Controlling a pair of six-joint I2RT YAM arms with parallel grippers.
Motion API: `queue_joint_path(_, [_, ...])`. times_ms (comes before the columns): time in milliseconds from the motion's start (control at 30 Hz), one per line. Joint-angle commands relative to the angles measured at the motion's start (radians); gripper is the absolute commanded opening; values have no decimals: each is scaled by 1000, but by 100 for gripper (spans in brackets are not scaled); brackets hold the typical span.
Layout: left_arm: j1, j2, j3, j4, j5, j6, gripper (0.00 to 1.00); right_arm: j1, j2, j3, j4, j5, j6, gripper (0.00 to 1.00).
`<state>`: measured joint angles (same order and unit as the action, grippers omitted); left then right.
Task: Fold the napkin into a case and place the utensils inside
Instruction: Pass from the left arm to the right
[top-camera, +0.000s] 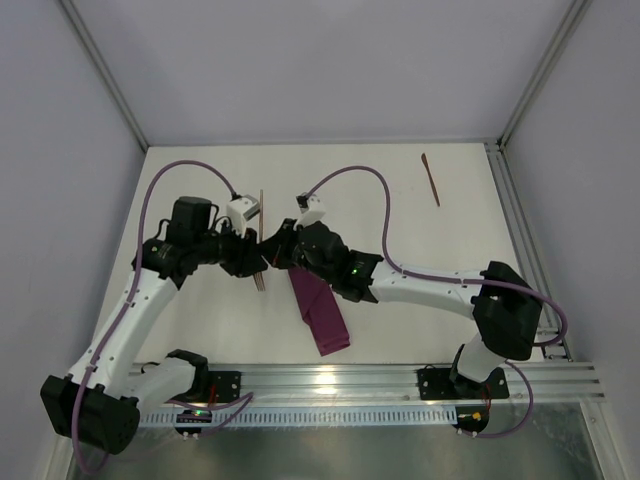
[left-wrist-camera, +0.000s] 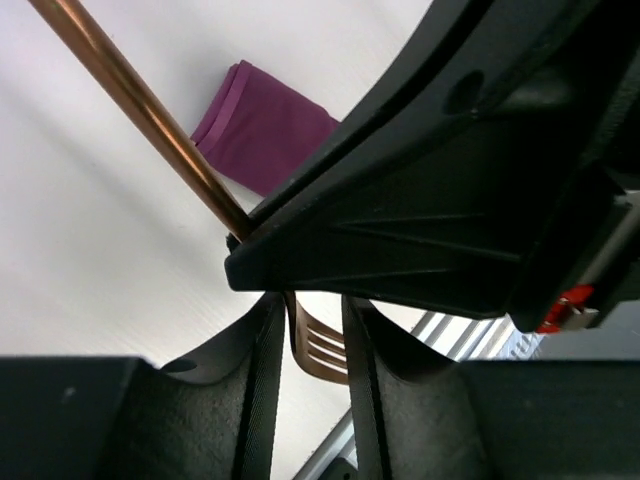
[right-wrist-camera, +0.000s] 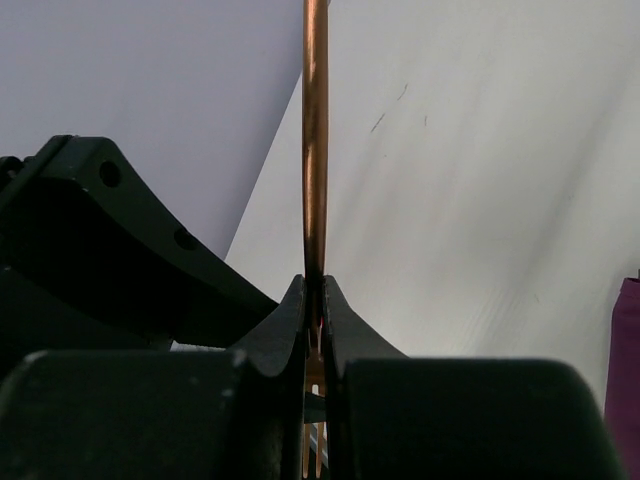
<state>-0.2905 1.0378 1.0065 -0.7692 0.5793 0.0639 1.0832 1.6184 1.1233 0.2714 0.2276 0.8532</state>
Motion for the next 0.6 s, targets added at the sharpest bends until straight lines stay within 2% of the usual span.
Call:
queue_joint_path(0, [-6,-21,0,22,71,20,32,-14,-20,-5,5,-11,-49,4])
queue_joint_path(133, [-6,-15,-3,16,83,47,26,-35,-46,-51,8,-69,-72,4])
queue_joint_path(267, [-6,-10,-11,27,96,47,25,-35,-55,-72,34,-80,-75,4])
queue_joint_path(300, [-7,-10,-9,22,97,47,27,-37,-55,-72,31,-77,-77,4])
queue_joint_path(400, [-6,-16,12,-8,100,59,47,-49,-74,-71,-14,-74,-94,4])
queue_joint_path(567, [-6,-27,81,-64,99,82,52,-68,-166,-132,-207,-59,-163,4])
